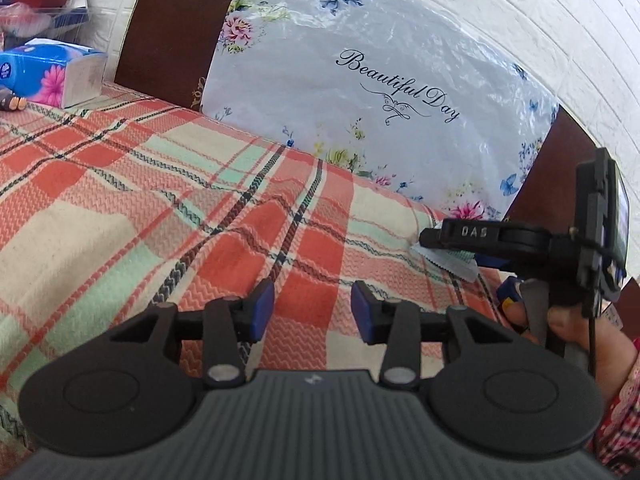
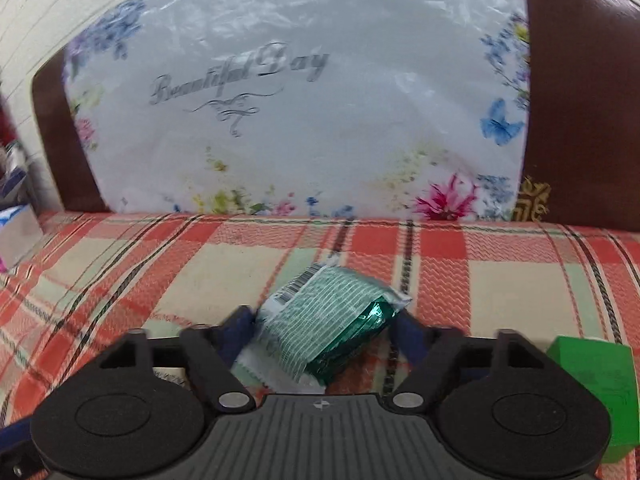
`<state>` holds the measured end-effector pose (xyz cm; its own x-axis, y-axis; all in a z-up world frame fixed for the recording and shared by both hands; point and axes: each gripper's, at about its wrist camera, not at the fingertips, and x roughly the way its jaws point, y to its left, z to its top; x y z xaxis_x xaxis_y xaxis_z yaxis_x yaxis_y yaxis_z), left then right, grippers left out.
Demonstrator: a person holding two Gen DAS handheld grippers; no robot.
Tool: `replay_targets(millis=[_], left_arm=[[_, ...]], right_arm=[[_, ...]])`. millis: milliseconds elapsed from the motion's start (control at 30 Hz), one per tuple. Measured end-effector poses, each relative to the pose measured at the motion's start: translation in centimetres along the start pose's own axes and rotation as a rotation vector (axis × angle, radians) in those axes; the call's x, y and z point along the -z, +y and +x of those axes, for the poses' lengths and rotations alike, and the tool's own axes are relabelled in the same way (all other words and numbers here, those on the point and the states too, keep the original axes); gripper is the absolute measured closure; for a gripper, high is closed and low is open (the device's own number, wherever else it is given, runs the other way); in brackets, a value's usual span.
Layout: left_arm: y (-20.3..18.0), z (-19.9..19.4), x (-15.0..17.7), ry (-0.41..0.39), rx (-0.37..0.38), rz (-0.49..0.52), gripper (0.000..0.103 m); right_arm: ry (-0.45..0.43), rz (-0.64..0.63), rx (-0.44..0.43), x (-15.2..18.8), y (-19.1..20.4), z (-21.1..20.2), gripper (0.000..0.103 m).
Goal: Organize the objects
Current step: 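Reach the right tool to the green foil snack packet and grasp it, then grasp the snack packet with the left tool while the right tool holds it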
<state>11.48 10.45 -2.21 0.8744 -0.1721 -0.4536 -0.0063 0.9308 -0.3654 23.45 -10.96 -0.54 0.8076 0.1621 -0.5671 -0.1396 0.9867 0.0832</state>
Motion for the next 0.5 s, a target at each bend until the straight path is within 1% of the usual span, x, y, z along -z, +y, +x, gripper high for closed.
replay_targets(millis=[33, 67, 133, 233, 267, 400, 500], left_arm=[[0.0, 0.0, 0.0, 0.000, 0.003, -0.004, 0.059], [0.0, 0.1, 0.0, 0.000, 0.005, -0.007, 0.059], [0.0, 0.1, 0.0, 0.000, 0.006, -0.006, 0.059], [0.0, 0.1, 0.0, 0.002, 0.004, -0.002, 0.058], [-0.1, 0.1, 0.0, 0.003, 0.003, 0.000, 0.058], [-0.4, 0.1, 0.0, 0.011, -0.006, 0.022, 0.056], [-1.3, 0.2, -0.1, 0.026, -0.029, 0.070, 0.053]], right_arm=[[-0.001, -0.027, -0.014, 0.2, 0.4, -0.3, 0.056], [0.000, -0.054, -0.022, 0.4, 0.8, -0.7, 0.065], [0.001, -0.105, -0.033, 1.1, 1.6, -1.6, 0.067], [0.007, -0.154, -0.063, 2.8, 2.1, -3.8, 0.074], [0.008, -0.166, -0.076, 3.6, 2.1, -4.8, 0.074], [0.010, -0.233, -0.129, 7.6, 1.7, -10.4, 0.074], [0.017, -0.232, -0.128, 10.4, 0.0, -14.7, 0.074]])
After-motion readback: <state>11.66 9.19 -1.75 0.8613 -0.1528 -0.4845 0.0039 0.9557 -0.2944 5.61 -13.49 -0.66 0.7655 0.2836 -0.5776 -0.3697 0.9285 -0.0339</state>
